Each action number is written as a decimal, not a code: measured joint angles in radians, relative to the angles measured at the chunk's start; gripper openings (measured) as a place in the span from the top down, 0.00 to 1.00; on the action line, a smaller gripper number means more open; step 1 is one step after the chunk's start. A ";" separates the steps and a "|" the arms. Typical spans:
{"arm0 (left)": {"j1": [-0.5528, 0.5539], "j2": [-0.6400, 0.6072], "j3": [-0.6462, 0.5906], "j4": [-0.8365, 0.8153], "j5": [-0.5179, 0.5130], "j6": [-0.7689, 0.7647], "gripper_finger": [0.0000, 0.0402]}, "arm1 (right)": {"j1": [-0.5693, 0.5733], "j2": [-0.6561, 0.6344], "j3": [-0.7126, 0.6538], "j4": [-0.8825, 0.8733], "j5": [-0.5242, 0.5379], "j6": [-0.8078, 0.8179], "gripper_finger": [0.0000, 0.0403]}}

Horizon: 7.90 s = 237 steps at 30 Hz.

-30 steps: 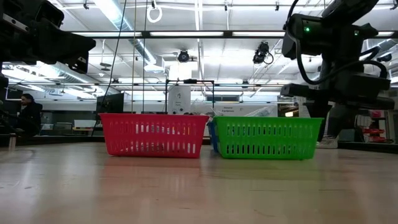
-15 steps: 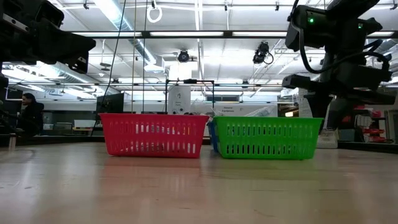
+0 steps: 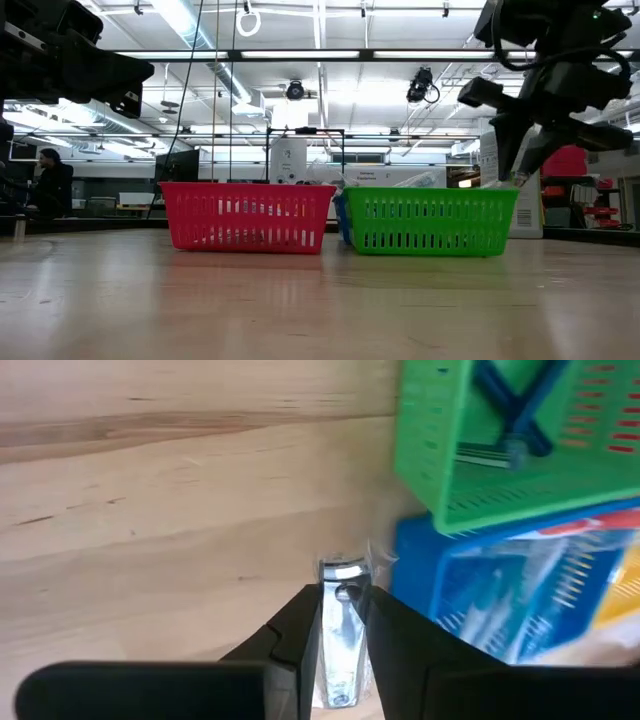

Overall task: Pick & Place Travel size toiletries
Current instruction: Put the nail cutter into the yellow bin, then return to Home Position

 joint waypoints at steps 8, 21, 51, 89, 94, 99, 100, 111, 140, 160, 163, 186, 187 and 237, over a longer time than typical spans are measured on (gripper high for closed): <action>0.000 0.000 0.000 0.000 0.000 0.000 0.92 | 0.000 -0.075 0.000 -0.002 -0.004 0.000 0.80; 0.000 0.000 0.000 0.000 0.000 0.000 0.92 | 0.000 -0.094 0.000 0.021 -0.059 0.148 0.80; 0.000 0.000 0.000 0.000 0.000 0.000 0.92 | 0.000 -0.290 0.000 0.137 -0.058 0.667 0.80; 0.000 0.000 0.000 0.000 0.000 0.000 0.92 | 0.000 -0.328 0.000 0.263 -0.057 1.351 0.81; 0.000 0.000 0.000 0.000 0.000 0.000 0.92 | 0.000 -0.287 0.011 0.342 -0.057 1.335 0.81; 0.000 0.000 0.000 0.000 0.000 0.000 0.92 | 0.000 -0.230 0.042 0.421 -0.057 1.335 0.81; 0.000 0.000 0.000 0.000 0.000 0.000 0.92 | 0.000 -0.218 0.047 0.436 -0.057 1.335 0.81; 0.000 0.000 0.000 0.000 0.000 0.000 0.92 | -0.007 -0.028 0.170 0.538 -0.058 1.264 0.81; 0.000 0.000 0.000 0.000 0.000 0.000 0.92 | -0.181 0.300 0.266 0.768 -0.124 1.277 0.81; 0.000 0.000 0.000 0.000 0.000 0.000 0.92 | -0.183 0.481 0.266 1.046 -0.192 1.397 0.81; 0.000 0.000 0.000 0.000 0.000 0.000 0.92 | -0.183 0.501 0.266 1.054 -0.192 1.397 0.81; 0.000 0.000 0.000 0.000 0.000 0.000 0.92 | -0.183 0.697 0.265 1.165 -0.192 1.424 0.81; 0.000 0.000 0.000 0.000 0.000 0.000 0.92 | -0.183 0.697 0.265 1.165 -0.192 1.429 0.81; 0.000 0.000 0.000 0.000 0.000 0.000 0.92 | -0.171 0.175 0.139 0.939 -0.191 1.440 0.85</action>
